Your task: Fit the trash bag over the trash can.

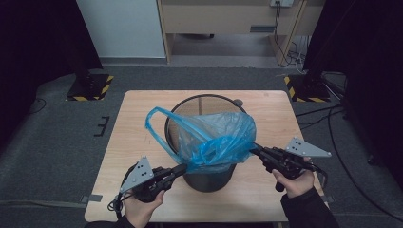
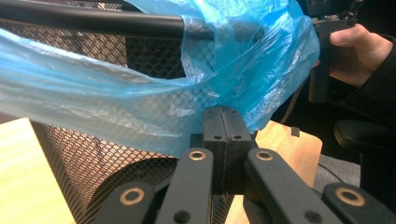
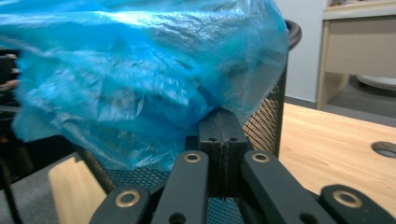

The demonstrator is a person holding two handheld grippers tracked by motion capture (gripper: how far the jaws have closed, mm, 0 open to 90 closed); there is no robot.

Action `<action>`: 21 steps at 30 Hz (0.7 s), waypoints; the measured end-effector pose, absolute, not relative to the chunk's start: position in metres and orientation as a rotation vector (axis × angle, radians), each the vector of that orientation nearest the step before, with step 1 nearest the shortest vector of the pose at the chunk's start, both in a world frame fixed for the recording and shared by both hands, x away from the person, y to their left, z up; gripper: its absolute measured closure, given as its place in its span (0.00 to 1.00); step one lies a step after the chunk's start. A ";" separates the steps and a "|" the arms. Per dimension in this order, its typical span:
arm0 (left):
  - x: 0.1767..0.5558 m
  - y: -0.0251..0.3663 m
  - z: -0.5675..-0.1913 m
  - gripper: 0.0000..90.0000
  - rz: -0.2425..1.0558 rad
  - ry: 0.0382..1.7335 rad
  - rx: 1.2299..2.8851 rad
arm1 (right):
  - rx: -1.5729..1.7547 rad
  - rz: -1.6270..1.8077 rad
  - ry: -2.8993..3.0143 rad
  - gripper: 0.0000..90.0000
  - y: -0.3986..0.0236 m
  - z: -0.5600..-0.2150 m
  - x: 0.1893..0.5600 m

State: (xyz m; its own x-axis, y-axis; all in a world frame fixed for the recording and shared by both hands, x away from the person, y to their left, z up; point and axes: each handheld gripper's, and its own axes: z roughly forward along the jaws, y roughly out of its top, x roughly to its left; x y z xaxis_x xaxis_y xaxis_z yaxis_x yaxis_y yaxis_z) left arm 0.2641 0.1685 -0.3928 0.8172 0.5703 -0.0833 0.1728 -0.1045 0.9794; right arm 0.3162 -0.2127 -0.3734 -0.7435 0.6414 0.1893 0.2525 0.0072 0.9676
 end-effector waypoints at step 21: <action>0.284 0.217 -0.360 0.33 0.437 0.668 1.377 | 0.944 1.694 1.991 0.98 -0.214 -0.386 0.328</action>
